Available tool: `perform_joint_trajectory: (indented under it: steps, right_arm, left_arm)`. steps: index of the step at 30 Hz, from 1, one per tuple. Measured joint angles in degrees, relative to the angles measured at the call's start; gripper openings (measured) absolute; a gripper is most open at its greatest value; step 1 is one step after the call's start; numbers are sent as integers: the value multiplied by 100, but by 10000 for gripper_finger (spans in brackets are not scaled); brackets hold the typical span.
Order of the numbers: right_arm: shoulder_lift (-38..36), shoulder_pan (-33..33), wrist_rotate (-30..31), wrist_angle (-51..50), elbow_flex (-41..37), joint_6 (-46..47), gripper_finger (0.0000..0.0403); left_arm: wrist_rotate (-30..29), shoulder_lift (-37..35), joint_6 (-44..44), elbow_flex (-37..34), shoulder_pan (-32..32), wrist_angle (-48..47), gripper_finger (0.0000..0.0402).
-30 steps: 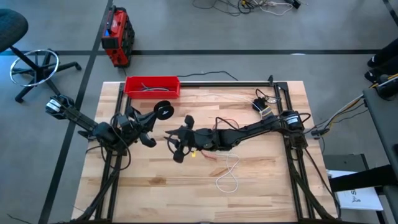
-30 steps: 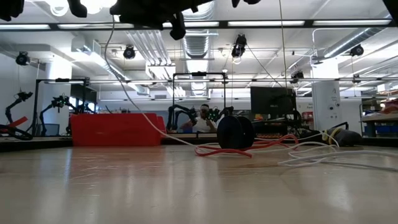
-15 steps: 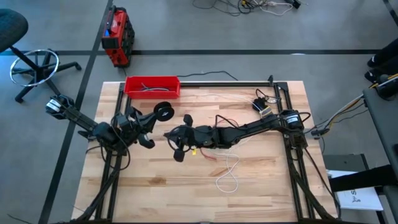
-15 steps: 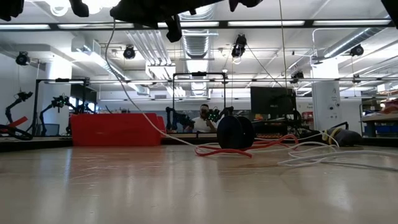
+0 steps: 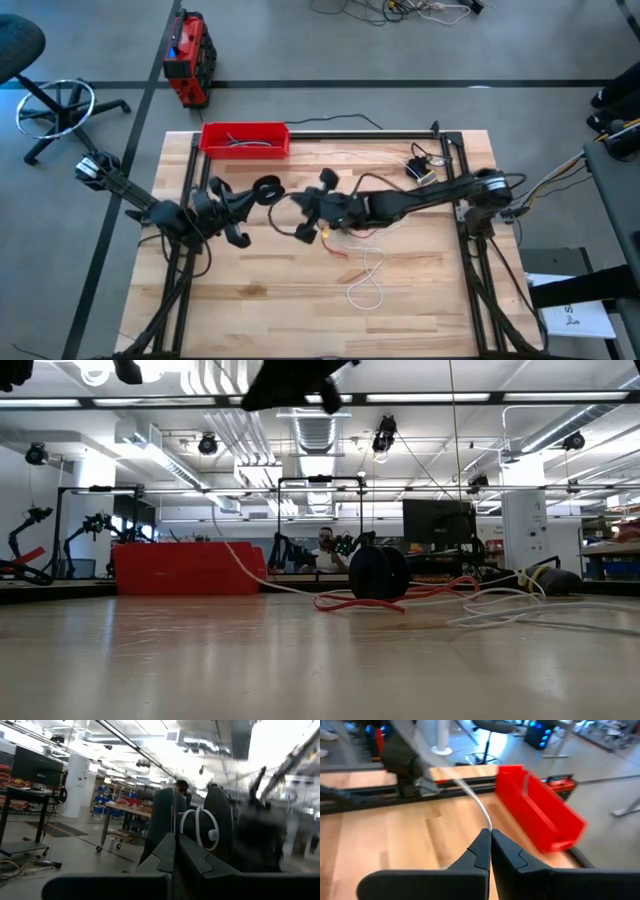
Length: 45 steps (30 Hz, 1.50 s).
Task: Coil cords
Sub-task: Coil the white wire onto the black spool
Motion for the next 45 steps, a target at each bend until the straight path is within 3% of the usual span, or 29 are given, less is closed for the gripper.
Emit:
perform_joint_trajectory:
  steps: [7, 11, 21, 29, 40, 45]
  right_arm:
    - [-887, 0, 311, -1190, 0, -28, 0]
    - [-1202, 0, 277, -1283, 0, -18, 0]
    - [-1282, 0, -953, -1311, 2, 825, 0]
    - [-1105, -26, -1107, -1351, 2, 1508, 0]
    - [-897, -216, -1128, -1240, 2, 1858, 0]
    - [-764, -245, -1297, -1265, 2, 2062, 0]
  left_arm:
    - [11, 1, 9, 0, -166, -739, 0]
    - [492, 19, 5, 0, -160, -1351, 0]
    - [114, 158, -75, 0, 20, -2375, 0]
    - [208, 198, -761, 0, 359, -3408, 0]
    - [290, 1334, -1074, 457, 798, -3834, 0]
    - [-319, 1914, -1339, 1122, 946, -4867, 0]
